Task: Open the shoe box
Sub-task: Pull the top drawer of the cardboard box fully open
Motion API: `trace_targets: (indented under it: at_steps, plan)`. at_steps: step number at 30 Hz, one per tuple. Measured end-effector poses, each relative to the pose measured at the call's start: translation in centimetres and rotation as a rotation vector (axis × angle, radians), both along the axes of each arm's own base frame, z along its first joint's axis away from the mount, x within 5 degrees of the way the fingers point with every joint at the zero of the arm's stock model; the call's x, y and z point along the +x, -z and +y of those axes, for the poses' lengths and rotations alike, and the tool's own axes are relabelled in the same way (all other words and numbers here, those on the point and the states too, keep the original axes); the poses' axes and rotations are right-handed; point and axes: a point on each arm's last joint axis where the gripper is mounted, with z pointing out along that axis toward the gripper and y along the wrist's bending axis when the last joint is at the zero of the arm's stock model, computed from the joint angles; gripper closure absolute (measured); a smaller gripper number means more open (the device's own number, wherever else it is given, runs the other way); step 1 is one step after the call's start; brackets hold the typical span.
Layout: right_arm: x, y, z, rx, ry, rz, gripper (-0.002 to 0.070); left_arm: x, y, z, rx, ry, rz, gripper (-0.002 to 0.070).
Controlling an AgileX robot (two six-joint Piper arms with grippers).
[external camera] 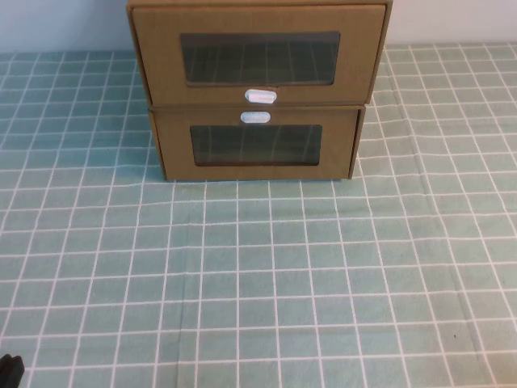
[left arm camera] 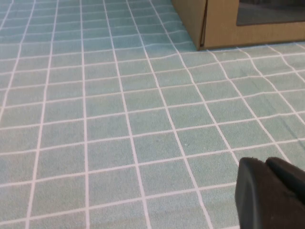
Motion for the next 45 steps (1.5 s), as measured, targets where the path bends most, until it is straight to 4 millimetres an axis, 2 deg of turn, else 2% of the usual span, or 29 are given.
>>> trace_targets:
  at_steps: [27,32,39,42,45]
  plan:
    - [0.1,-0.3,0.0,0.002,-0.004,-0.04,0.0689,0.1,-0.4,0.1,-0.001,-0.006,-0.051,0.068]
    - [0.4,-1.5,0.2,0.009,-0.018,-0.169,0.0689,0.4,-1.7,0.1,-0.077,-0.028,-0.183,0.068]
    - [0.2,-5.3,0.6,0.026,-0.064,-0.596,0.0689,0.1,-5.5,1.1,-0.267,-0.127,-0.584,0.068]
    - [-0.1,-6.1,0.7,-0.014,-0.073,-0.685,0.0689,-0.2,-6.6,1.6,-0.3,-0.159,-0.71,0.068]
    - [-0.1,-6.2,0.7,-0.028,-0.074,-0.701,0.069,-0.6,-7.2,1.9,-0.317,-0.179,-0.792,0.068]
